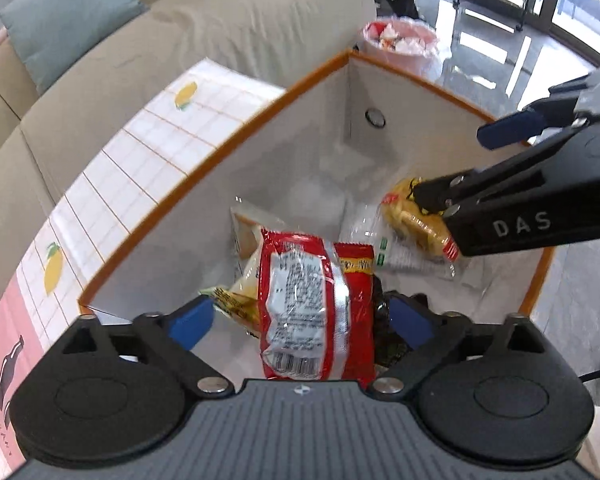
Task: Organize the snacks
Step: 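Drop the red chip bag from left tool while right releases yellow pack into box, then withdraw both open tools from the box back over the table, then grasp the clear nut bag with the right tool and lift it, then close the left tool on the white ball candy packet while right holds nut bag, then carry the candy packet with left tool while right carries nut bag over box, then release the candy packet from left tool while right releases nut bag into box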
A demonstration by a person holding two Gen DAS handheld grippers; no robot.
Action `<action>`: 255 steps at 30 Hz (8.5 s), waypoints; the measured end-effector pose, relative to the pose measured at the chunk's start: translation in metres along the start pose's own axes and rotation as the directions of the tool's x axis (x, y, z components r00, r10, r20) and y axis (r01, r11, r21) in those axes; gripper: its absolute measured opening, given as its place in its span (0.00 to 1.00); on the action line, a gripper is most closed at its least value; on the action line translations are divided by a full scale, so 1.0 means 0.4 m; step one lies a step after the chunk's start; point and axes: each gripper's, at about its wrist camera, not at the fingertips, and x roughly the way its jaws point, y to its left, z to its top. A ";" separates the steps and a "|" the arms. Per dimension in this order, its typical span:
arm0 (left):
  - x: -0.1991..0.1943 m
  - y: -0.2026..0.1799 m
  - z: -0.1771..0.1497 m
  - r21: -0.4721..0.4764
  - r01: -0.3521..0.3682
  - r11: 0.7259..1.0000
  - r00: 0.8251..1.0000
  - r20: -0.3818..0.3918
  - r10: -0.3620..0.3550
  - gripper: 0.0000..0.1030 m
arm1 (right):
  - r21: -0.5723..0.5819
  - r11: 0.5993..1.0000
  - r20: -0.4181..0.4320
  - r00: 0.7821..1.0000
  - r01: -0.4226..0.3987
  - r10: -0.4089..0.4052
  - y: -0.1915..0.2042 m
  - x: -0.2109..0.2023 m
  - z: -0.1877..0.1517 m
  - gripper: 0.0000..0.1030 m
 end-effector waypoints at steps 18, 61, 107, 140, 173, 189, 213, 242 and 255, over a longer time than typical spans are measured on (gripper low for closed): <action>-0.279 0.090 -0.114 -0.184 0.016 0.983 0.934 0.354 0.051 1.00 | 0.211 0.973 0.202 0.978 -0.092 0.049 0.051 -0.191 -0.076 0.83; -0.240 0.383 -0.702 -0.584 0.084 0.807 0.967 0.244 0.076 1.00 | -0.291 0.949 0.343 0.939 0.122 -0.016 0.716 -0.157 -0.375 0.87; -0.013 0.612 -0.544 -0.296 -0.015 0.955 0.977 0.200 0.077 0.94 | -0.345 0.935 0.200 0.966 -0.085 0.162 0.777 0.068 -0.158 0.34; 0.191 0.713 -0.393 -0.225 0.046 0.973 0.991 0.134 -0.016 0.64 | -0.343 0.933 0.159 0.972 -0.108 0.171 0.806 0.170 -0.116 0.34; -0.293 0.459 -0.452 -0.492 0.177 0.853 0.958 0.285 -0.034 0.62 | -0.145 0.934 0.202 0.914 -0.327 0.351 0.561 -0.195 -0.123 0.34; -0.310 0.263 -0.191 -0.287 0.269 0.919 0.935 0.308 -0.178 0.62 | -0.007 0.972 0.220 0.948 -0.234 0.230 0.200 -0.311 -0.056 0.34; 0.027 0.063 0.020 0.222 0.031 0.975 0.989 -0.151 0.002 0.62 | -0.019 0.990 -0.025 0.990 -0.142 0.142 0.097 0.064 0.058 0.34; 0.054 -0.020 0.012 0.586 -0.255 0.769 0.916 -0.107 0.386 0.73 | -0.034 0.994 -0.087 0.991 -0.105 0.102 0.124 0.149 0.059 0.36; 0.036 -0.004 -0.011 0.503 -0.157 0.850 0.954 -0.145 0.262 0.88 | 0.033 0.993 -0.081 0.990 -0.111 0.114 0.094 0.124 0.065 0.57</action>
